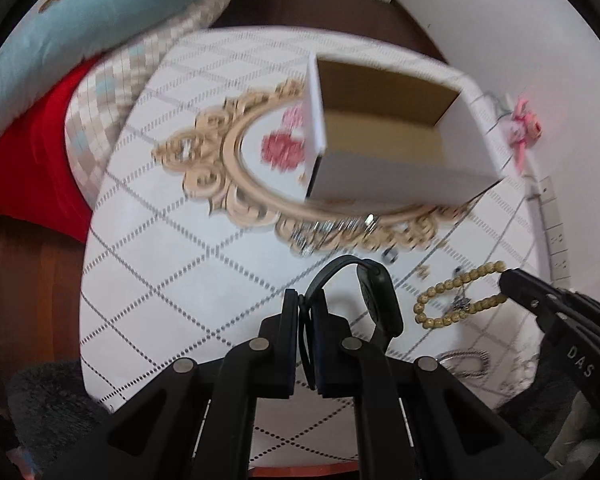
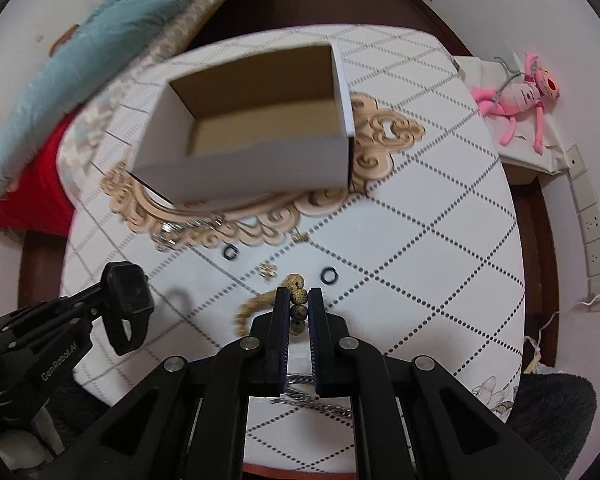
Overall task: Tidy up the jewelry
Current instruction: 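Carry the band and bead bracelet into the cardboard box and open both tools, then reach the right tool to the silver chain bracelet and grasp it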
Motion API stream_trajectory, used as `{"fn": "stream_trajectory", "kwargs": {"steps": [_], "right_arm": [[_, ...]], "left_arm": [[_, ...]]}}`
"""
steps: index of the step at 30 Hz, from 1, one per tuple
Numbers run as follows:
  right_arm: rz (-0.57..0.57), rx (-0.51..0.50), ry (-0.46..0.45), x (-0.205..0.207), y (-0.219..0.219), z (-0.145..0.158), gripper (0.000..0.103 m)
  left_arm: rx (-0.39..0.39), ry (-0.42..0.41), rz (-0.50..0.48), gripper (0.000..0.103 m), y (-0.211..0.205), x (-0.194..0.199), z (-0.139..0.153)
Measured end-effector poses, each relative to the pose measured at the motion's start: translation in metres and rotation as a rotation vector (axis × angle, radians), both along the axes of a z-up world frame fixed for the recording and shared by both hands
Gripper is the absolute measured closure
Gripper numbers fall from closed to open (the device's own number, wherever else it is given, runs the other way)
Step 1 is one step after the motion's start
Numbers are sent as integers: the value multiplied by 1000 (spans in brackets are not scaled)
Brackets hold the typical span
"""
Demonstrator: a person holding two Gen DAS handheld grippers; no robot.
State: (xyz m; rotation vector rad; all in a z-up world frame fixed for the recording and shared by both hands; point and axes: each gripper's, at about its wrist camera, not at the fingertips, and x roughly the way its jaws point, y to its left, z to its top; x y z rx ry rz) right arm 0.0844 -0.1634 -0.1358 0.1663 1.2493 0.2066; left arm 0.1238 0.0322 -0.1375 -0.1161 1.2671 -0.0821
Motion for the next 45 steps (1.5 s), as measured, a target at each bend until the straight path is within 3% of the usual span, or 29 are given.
{"fn": "stream_trajectory", "kwargs": {"steps": [7,13,18,25,26,27,28,29,30,32,36,37,38,40,45], "right_arm": [[31,33,-108,24,-10,59,94],[49,23,-193,69,-17,100,94],[68,60,-124,117,-15,86,94],[70,113,-13,154,-13,44,94],[69,122,4,158,-14,41,93],[67,124,13,161,-15,39,93],[66,132,22,163,-16,37,93],[65,135,41,165,-18,33,90],[63,131,54,167,-21,31,83],[46,111,52,164,-26,28,40],[37,42,26,154,-32,25,37],[36,16,19,150,-32,24,31],[36,-18,10,146,-32,22,16],[34,-112,-27,134,-26,16,2],[30,-158,-24,115,-19,-7,2]], "left_arm": [[-12,-103,-37,99,-12,35,50],[-20,-111,-49,99,-18,84,55],[16,-69,-69,98,-27,125,39],[8,21,-57,87,-31,164,21],[4,17,-49,83,-30,168,24],[10,14,-43,63,-29,170,26],[9,10,-32,33,-28,172,29],[-5,1,-16,21,-24,172,33],[-4,-8,-11,15,-23,172,36],[10,-27,0,16,-18,171,42],[51,-59,24,3,-8,160,40],[62,-70,29,2,-6,156,38],[88,-90,36,2,-5,149,34],[120,-118,41,1,-4,137,26],[167,-137,44,0,-4,116,5]]}}
